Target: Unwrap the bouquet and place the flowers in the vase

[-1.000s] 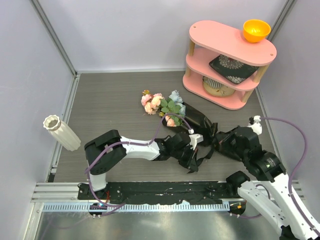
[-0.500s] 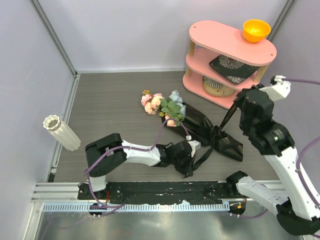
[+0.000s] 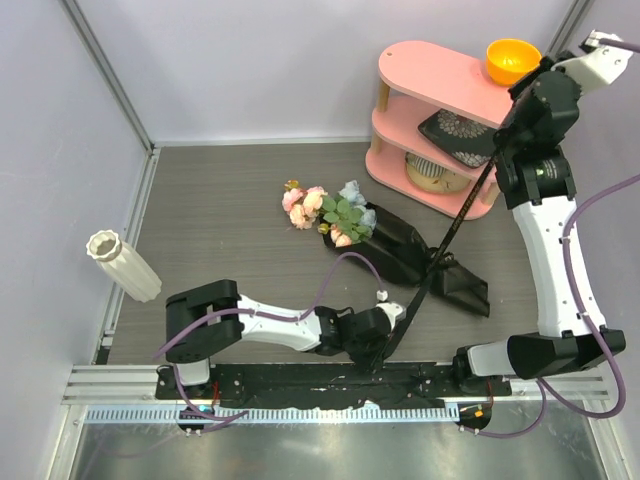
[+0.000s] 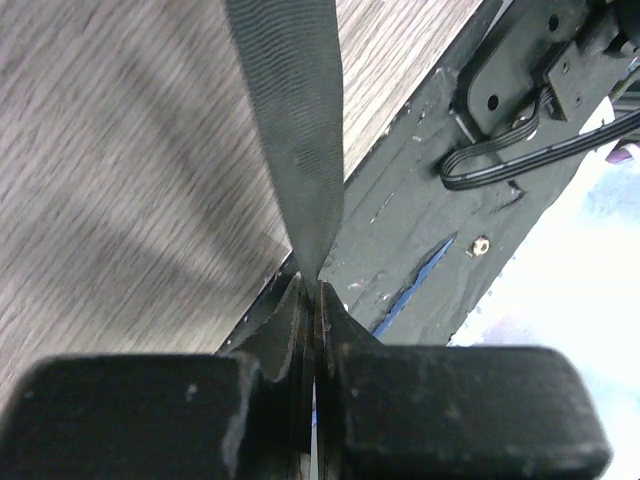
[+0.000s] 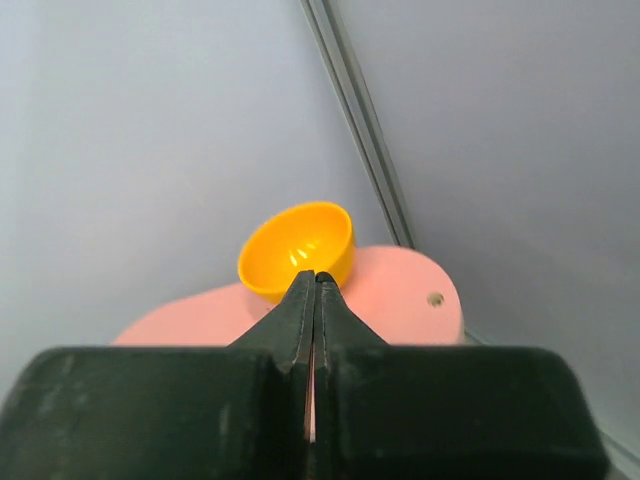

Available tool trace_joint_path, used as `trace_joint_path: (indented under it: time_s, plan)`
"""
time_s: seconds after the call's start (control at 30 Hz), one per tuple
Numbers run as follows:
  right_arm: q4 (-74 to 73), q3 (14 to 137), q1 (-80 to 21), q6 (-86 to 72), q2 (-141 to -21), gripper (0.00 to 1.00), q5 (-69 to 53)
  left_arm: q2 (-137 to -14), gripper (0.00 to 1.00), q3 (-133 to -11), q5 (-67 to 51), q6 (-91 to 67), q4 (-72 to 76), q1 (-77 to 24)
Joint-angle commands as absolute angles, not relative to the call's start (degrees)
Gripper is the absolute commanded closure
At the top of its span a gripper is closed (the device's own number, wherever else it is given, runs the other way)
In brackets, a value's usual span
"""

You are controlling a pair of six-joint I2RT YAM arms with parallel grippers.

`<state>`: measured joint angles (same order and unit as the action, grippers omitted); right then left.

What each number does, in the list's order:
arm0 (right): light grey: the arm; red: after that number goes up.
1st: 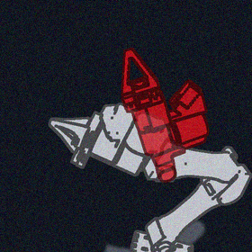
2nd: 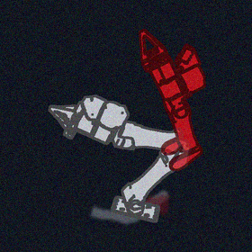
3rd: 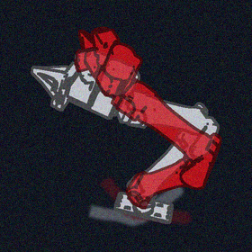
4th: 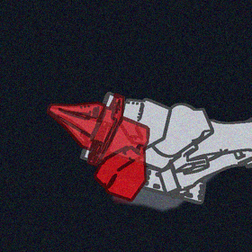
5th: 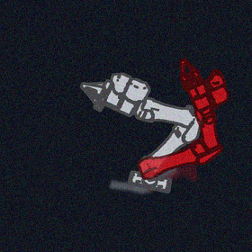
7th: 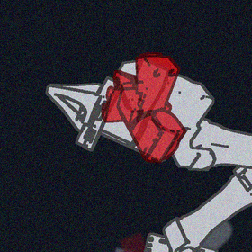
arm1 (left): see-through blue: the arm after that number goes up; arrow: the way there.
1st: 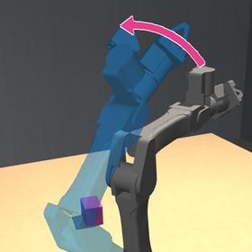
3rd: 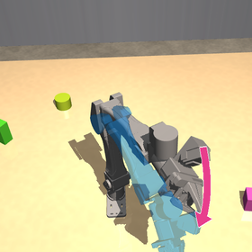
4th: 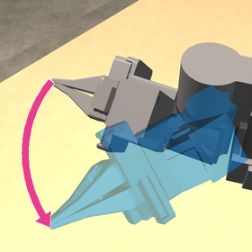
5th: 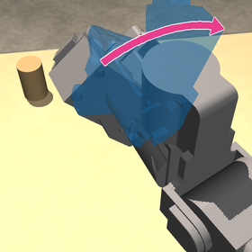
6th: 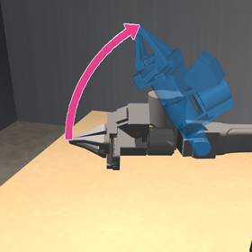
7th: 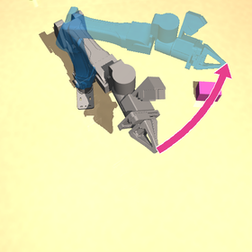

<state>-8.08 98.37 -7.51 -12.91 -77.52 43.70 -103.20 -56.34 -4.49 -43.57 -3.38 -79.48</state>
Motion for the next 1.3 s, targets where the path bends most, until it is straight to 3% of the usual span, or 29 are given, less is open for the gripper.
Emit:
trace_joint_path:
  time_s: [0.0,0.43,0.9,1.27]
  plan:
    - [0.2,105.6,-5.3,-8.7,-78.7,0.99,39.5,-99.7,1.0,-55.9,-2.1,-43.7,-8.1,-80.5]
    - [-1.7,127.1,-2.3,-8.4,-94.4,0.99,34.7,-89.6,1.0,-52.3,8.3,-45.9,-23.5,-91.8]
    - [-1.8,132.5,-2.3,-10.2,-95.6,0.99,33.1,-62.2,1.0,-35.1,16.6,-64.1,-32.8,-97.8]
    - [-4.0,134.7,-2.9,-10.0,-97.8,0.99,33.9,-45.8,1.0,-34.6,27.1,-69.9,-45.8,-101.3]
